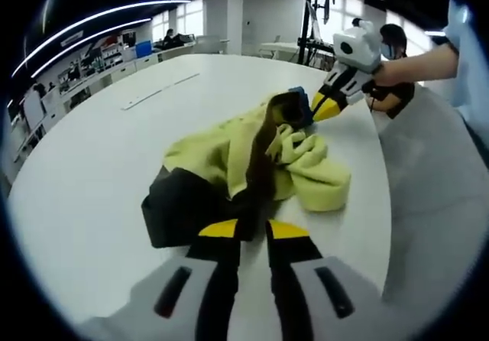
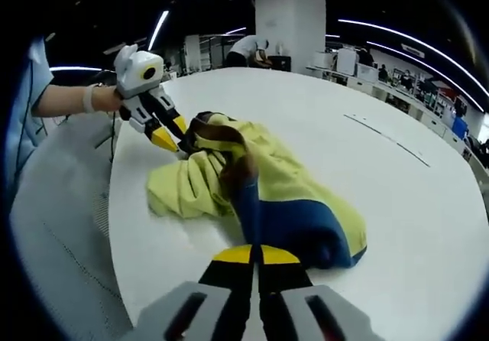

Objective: Fold the garment on the visible template until the final outline fits inside the template.

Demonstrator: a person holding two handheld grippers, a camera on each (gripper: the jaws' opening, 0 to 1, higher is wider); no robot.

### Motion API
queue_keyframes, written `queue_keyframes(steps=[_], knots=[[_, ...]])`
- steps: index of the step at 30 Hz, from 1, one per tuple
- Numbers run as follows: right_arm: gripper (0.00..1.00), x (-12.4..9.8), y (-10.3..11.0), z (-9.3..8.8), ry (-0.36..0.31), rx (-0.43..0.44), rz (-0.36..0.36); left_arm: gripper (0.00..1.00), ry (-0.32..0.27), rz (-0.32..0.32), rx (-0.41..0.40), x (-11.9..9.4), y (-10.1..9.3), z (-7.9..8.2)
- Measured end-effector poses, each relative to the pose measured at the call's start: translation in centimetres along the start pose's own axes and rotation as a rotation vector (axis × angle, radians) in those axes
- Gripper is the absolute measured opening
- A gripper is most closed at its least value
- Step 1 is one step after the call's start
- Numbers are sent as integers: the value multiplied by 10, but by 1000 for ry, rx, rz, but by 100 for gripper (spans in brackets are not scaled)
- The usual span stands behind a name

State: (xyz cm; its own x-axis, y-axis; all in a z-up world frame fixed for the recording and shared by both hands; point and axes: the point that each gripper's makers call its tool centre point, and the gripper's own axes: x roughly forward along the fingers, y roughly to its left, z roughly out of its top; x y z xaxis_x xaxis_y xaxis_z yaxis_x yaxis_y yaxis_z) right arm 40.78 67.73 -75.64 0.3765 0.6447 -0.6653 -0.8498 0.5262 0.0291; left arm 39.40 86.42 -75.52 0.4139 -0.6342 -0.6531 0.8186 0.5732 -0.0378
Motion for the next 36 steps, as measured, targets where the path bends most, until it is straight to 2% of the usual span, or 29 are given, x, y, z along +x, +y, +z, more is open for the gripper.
queue_keyframes(steps=[9, 15, 17, 20, 22, 25, 28, 30, 31, 36], knots=[[0, -4, 1, 1, -10, 16, -2, 0, 5, -3, -51, -1, 0, -3], [0, -14, 3, 6, -24, 27, -2, 0, -24, 9, -92, -9, 6, 3], [0, -19, 0, 11, -46, 44, -13, 0, -43, 14, -79, -14, 6, 8], [0, -29, -4, 25, -116, 128, -9, 0, -73, 28, -127, -22, 13, 16], [0, -38, -9, 41, -196, 143, -16, 0, -62, 25, -137, -28, 16, 18], [0, -55, -16, 62, -276, 193, -17, 0, -79, 45, -141, -39, 18, 31], [0, -69, -23, 75, -309, 193, -32, 0, -132, 76, -154, -54, 26, 54], [0, -80, -26, 86, -323, 180, -43, 0, -181, 87, -171, -65, 31, 72], [0, -87, -28, 94, -339, 157, -56, 0, -187, 88, -171, -67, 31, 75], [0, -113, -30, 126, -391, 110, -69, 0, -256, 128, -144, -98, 38, 113]])
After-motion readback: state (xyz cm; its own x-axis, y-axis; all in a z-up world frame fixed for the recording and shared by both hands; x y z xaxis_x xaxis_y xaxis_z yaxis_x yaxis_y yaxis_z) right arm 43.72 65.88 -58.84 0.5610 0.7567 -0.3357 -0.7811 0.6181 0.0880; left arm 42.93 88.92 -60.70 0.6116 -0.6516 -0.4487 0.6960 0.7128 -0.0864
